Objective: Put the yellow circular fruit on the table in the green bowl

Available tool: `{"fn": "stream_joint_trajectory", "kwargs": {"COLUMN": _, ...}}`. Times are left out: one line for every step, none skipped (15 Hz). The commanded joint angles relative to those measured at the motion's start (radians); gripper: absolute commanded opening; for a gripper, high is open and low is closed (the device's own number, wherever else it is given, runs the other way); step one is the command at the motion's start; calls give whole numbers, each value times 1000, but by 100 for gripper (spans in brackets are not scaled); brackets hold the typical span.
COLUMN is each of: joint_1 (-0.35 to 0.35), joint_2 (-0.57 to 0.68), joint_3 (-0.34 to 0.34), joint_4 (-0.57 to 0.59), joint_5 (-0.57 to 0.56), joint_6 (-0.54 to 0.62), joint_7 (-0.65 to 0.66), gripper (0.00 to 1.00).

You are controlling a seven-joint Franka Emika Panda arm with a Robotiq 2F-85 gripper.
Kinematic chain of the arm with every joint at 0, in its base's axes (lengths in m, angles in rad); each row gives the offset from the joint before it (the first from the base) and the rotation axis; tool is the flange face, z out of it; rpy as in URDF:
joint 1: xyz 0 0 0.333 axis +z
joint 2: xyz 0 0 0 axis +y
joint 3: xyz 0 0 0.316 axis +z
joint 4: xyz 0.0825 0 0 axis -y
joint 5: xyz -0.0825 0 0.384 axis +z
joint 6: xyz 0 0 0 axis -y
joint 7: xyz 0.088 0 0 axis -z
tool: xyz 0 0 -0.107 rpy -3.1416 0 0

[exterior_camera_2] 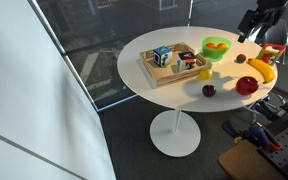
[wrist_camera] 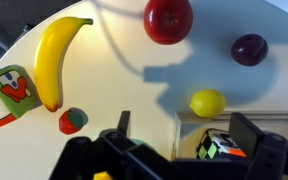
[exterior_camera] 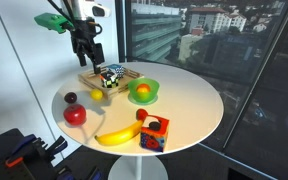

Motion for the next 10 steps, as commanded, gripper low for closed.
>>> {"fn": "stream_joint_trajectory", "kwargs": {"joint_1": 7, "joint_2": 35, "joint_3": 18, "joint_4": 19, "joint_5": 18, "joint_6": -6, "joint_7": -9, "gripper": 100}}
{"fn": "stream_joint_trajectory", "kwargs": {"joint_1": 11, "joint_2": 48, "joint_3": 24, "joint_4": 24, "joint_5": 19, "joint_6": -7, "joint_7": -9, "gripper": 100}}
{"fn": "stream_joint_trajectory", "kwargs": {"joint_1": 17, "joint_2": 65, "joint_3": 30, "joint_4": 31, "joint_5": 23, "joint_6": -8, "joint_7": -10, "gripper": 100}}
{"fn": "stream_joint_trajectory", "kwargs": {"joint_1": 22, "joint_2": 81, "joint_3": 37, "joint_4": 36, "joint_5": 25, "joint_6": -6, "joint_7": -8, "gripper": 100}}
{"fn": "stream_joint_trajectory", "kwargs": {"joint_1": 26, "joint_2": 94, "joint_3": 45, "joint_4": 40, "joint_5": 23, "joint_6": -2, "joint_7": -3, "gripper": 100}}
{"fn": "stream_joint_trajectory", "kwargs": {"joint_1": 30, "joint_2": 108, "joint_3": 52, "joint_4": 43, "joint_5": 23, "joint_6": 4, "joint_7": 2, "gripper": 100}}
{"fn": "stream_joint_trajectory", "kwargs": {"joint_1": 33, "joint_2": 122, "joint_3": 60, "joint_4": 46, "joint_5": 18, "joint_6": 18, "joint_7": 13, "gripper": 100}}
{"fn": "stream_joint_trajectory", "kwargs": {"joint_1": 36, "joint_2": 136, "joint_3": 66, "joint_4": 47, "joint_5": 17, "joint_6": 35, "joint_7": 22, "gripper": 100}}
{"fn": "stream_joint_trajectory", "kwargs": {"joint_1": 39, "joint_2": 149, "joint_3": 75, "joint_4": 48, "joint_5": 15, "joint_6": 58, "joint_7": 31, "gripper": 100}}
{"fn": "stream_joint_trajectory", "kwargs": {"joint_1": 42, "joint_2": 163, "joint_3": 84, "joint_4": 48, "joint_5": 12, "joint_6": 79, "joint_7": 42, "gripper": 100}}
